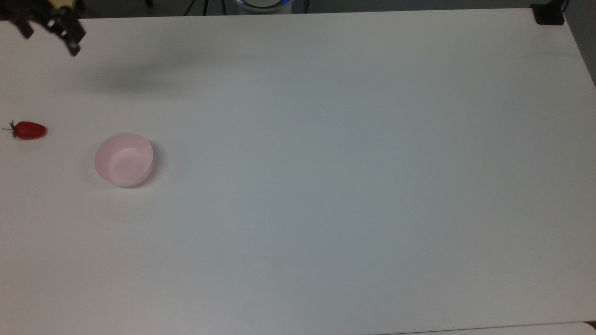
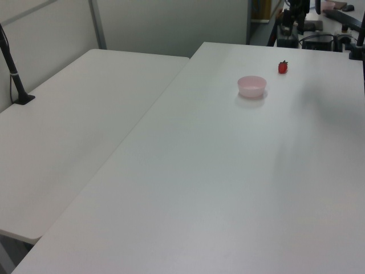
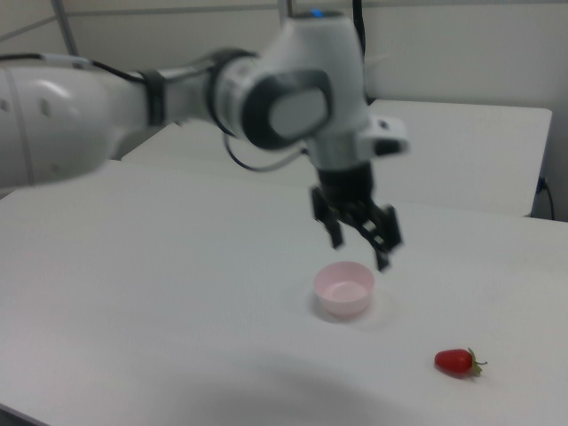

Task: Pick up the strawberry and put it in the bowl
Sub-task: 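Move the open gripper toward the red strawberry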

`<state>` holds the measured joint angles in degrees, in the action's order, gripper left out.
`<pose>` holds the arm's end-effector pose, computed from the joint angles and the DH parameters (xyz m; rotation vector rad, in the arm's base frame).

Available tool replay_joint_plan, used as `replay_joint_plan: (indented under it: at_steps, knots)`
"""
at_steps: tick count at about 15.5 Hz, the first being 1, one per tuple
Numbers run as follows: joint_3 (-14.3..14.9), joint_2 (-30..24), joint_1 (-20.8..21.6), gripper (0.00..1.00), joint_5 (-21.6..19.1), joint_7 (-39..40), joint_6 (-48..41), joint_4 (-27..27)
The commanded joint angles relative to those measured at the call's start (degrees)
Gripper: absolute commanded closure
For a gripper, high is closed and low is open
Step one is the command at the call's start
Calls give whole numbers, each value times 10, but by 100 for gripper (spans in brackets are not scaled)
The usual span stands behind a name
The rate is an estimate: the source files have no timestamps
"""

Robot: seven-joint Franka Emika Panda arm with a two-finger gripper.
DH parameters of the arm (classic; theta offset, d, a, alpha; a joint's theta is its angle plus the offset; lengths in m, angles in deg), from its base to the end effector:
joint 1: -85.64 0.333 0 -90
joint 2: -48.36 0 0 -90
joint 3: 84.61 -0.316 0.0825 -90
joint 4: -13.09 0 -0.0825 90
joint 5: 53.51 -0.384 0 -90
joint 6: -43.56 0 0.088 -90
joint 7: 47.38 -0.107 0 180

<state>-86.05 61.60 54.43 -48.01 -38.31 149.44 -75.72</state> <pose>0.5514 -0.3259 0.5217 2.9929 -0.5121 0.0517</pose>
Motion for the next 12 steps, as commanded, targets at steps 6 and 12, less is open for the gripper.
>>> replay_joint_plan:
  at_steps: [6, 12]
  knots:
    - [-1, 98, -81, 5, -28, -87, 161, -1]
    - [9, 180, -90, 5, -21, -168, 262, 0]
